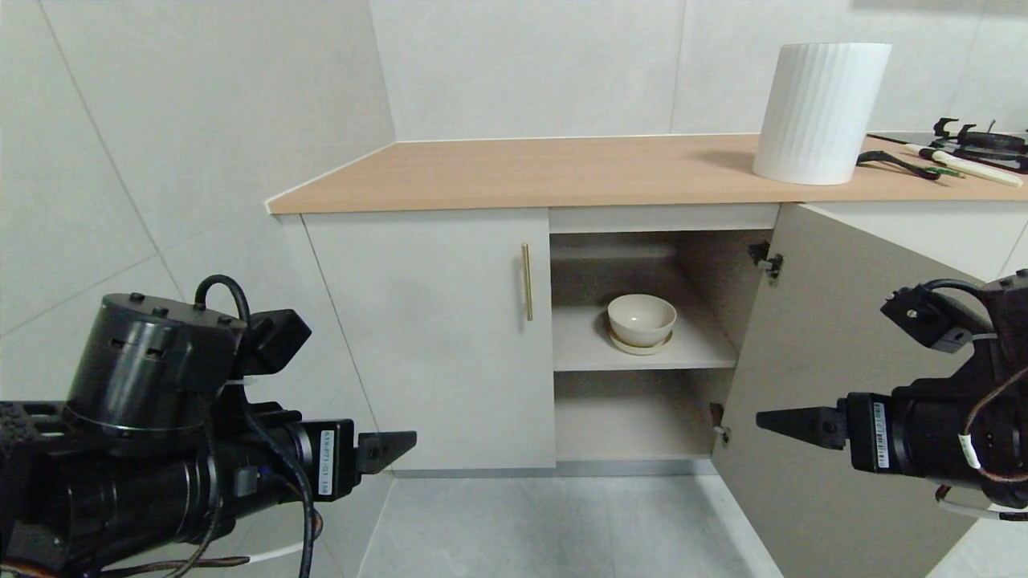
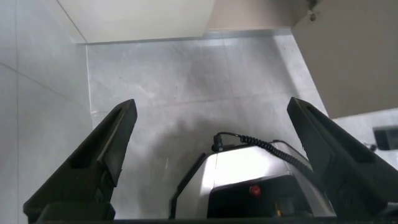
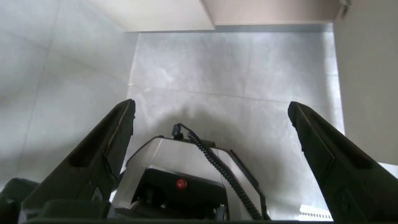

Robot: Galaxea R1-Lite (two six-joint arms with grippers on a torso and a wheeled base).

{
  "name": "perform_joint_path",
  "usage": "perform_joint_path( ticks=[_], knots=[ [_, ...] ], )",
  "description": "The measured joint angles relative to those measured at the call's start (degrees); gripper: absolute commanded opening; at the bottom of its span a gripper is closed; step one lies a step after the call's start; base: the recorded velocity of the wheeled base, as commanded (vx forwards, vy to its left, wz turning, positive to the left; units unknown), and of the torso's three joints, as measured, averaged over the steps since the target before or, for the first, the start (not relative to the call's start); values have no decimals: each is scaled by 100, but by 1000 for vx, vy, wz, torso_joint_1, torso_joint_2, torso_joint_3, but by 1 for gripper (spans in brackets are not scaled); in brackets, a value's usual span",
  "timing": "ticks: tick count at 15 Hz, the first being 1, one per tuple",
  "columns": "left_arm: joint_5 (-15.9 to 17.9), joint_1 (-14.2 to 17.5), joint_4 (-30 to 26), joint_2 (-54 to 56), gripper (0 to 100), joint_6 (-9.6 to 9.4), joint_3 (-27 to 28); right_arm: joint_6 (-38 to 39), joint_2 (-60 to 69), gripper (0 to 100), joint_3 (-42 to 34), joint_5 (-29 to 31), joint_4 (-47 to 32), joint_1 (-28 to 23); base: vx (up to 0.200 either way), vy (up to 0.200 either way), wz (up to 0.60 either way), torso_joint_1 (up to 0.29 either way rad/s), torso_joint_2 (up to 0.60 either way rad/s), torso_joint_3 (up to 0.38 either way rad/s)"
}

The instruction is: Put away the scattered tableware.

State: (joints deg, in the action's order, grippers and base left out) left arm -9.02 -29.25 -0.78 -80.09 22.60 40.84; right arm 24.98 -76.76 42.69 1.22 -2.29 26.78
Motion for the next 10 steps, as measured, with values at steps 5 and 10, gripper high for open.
perform_joint_path(
  ticks=[5,10],
  knots=[
    [-1,0,0,0,100,-2,-2,-18,28,100,-9,11,-16,0,0,0,0,0,0,0],
    [-11,-7,0,2,100,-57,-60,-725,364,100,111,50,-1172,0,0,-40,0,0,-1,0]
  ],
)
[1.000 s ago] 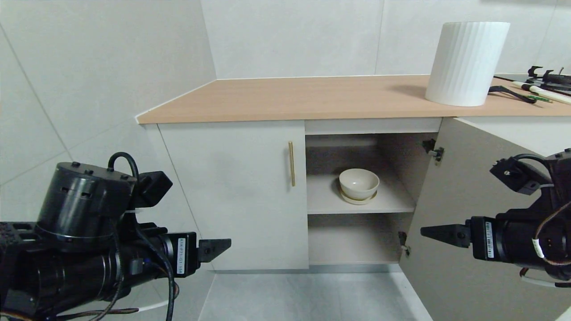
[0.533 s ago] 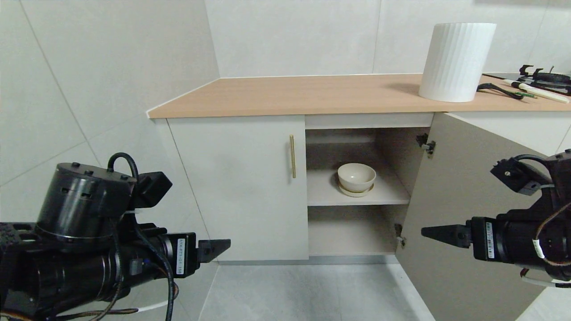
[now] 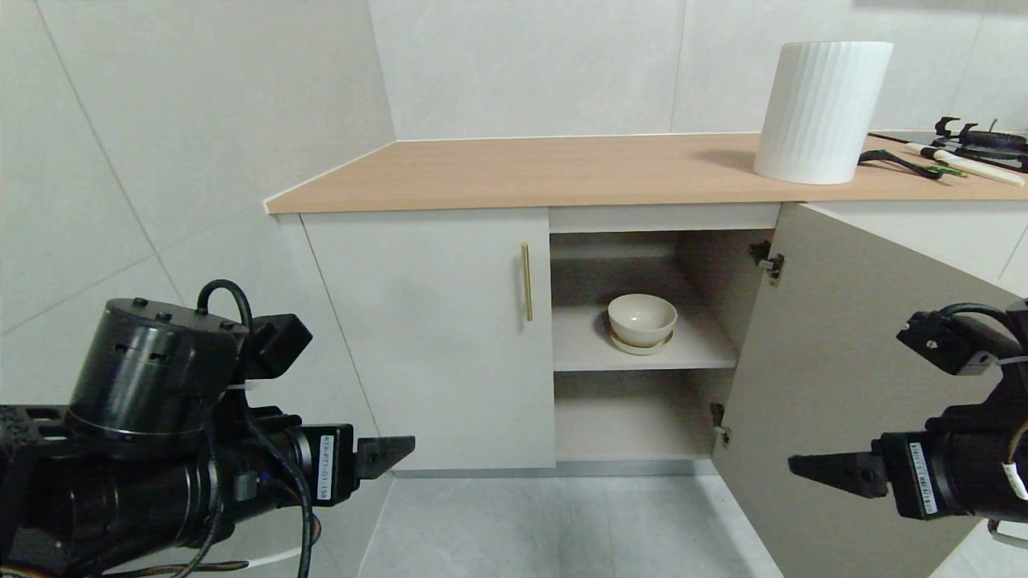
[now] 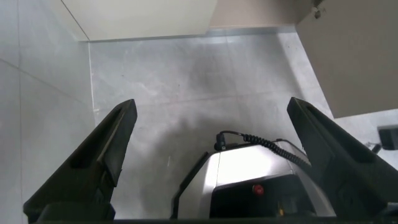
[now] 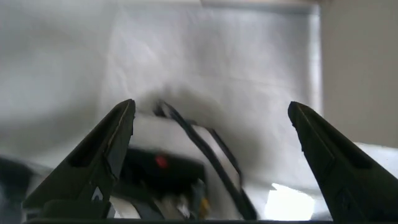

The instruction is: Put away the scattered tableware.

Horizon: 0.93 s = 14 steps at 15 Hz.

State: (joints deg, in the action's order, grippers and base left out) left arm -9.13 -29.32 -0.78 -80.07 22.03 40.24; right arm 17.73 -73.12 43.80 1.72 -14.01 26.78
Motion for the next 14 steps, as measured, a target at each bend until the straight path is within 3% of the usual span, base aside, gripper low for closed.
perform_joint_path(
  ticks=[5,9,14],
  knots=[
    [0,-11,2,-2,100,0,-17,-873,556,100,289,88,-1776,-5,0,-200,0,5,5,1],
    [0,-6,2,0,100,0,-17,-1370,1012,100,479,336,-2595,2,0,-200,0,6,2,4],
    [2,-4,0,-2,100,0,-15,-1491,1397,100,750,679,-3490,-16,0,0,0,0,0,0]
  ],
)
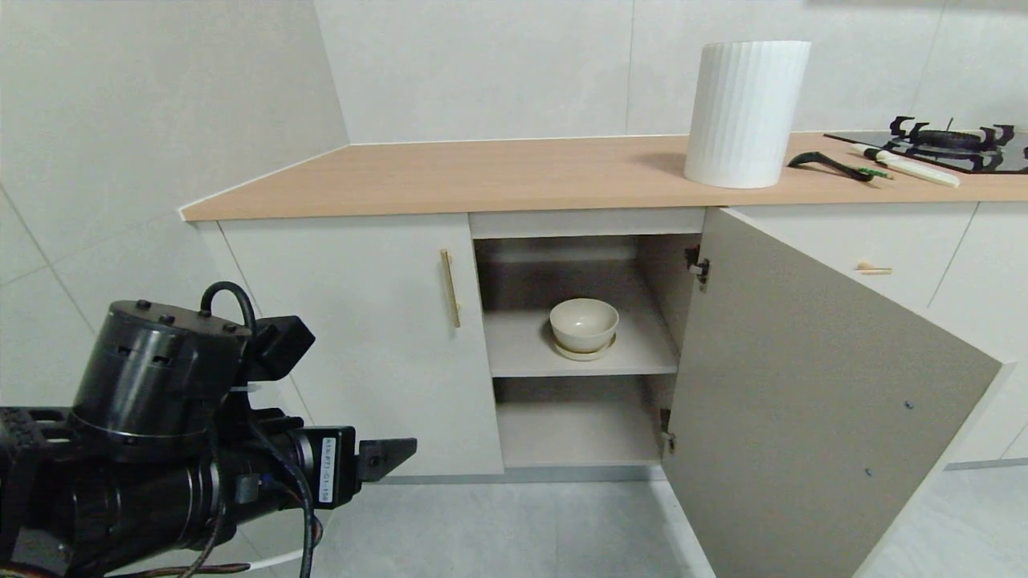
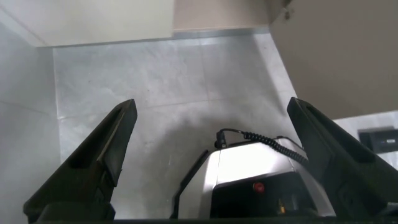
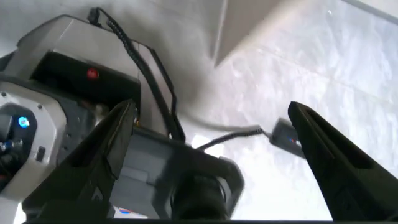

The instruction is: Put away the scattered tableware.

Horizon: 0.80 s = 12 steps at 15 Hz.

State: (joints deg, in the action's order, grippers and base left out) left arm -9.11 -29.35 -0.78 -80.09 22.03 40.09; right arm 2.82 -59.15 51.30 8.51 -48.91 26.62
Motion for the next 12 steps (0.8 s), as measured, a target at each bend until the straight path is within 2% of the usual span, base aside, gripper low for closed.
perform_joint_path(
  ticks=[3,5,8,12],
  knots=[
    [0,-2,0,0,100,0,-2,13,39,100,85,730,-88,-157,0,0,0,0,0,0],
    [0,0,-1,-2,100,0,-2,16,26,100,123,791,-71,-330,0,0,0,0,0,0],
    [7,0,0,-6,100,0,0,22,-151,100,311,829,180,-1213,0,0,0,0,0,0],
    [9,0,0,-6,100,0,-2,44,-796,100,396,796,1106,-2415,0,0,0,0,0,0]
  ],
)
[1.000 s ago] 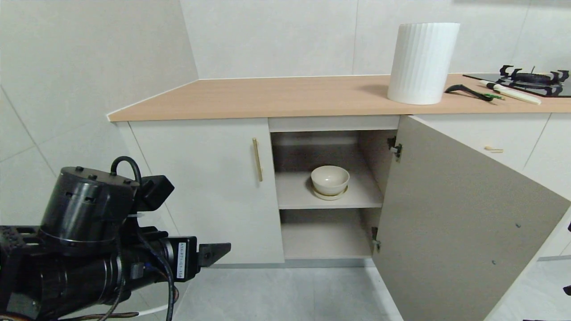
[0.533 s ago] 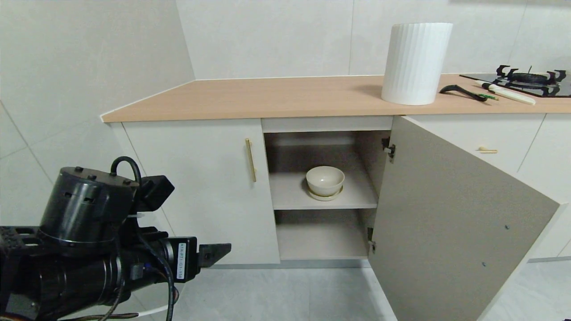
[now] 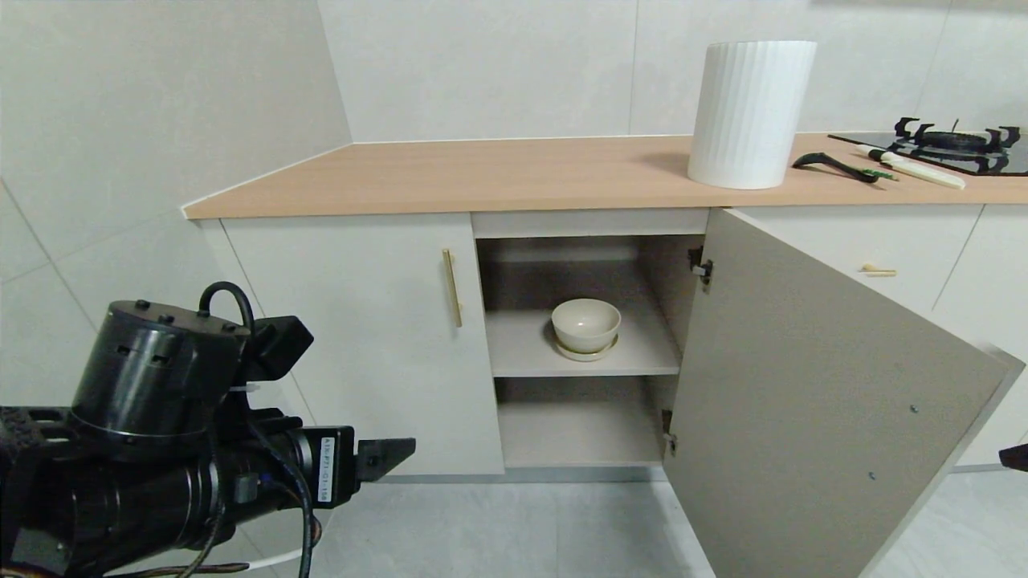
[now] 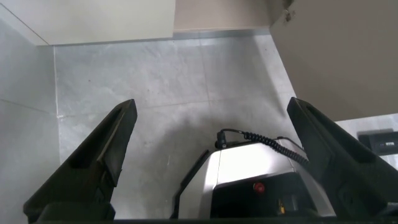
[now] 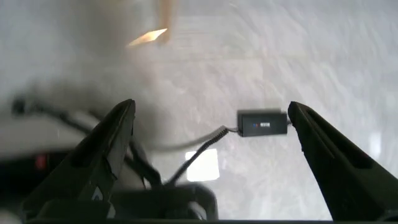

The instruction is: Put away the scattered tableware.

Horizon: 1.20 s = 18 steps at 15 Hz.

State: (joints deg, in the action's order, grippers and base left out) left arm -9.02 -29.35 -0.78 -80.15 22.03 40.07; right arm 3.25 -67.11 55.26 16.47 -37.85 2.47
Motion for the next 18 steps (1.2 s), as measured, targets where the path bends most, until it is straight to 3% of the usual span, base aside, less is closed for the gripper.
perform_joint_path(
  ticks=[3,9,14,18],
  knots=[
    [2,0,-1,-5,100,0,-2,18,-433,100,0,-18,484,-458,0,0,0,0,0,0],
    [7,0,0,-2,100,0,-2,367,-1119,100,-212,-9,1510,-600,0,0,0,0,0,0],
    [7,0,0,-2,100,2,-2,497,-1398,100,-389,-13,1736,-478,0,0,0,0,0,0],
    [7,0,-1,-2,100,6,2,941,-1429,100,-397,-30,1763,11,0,0,0,0,0,0]
  ],
)
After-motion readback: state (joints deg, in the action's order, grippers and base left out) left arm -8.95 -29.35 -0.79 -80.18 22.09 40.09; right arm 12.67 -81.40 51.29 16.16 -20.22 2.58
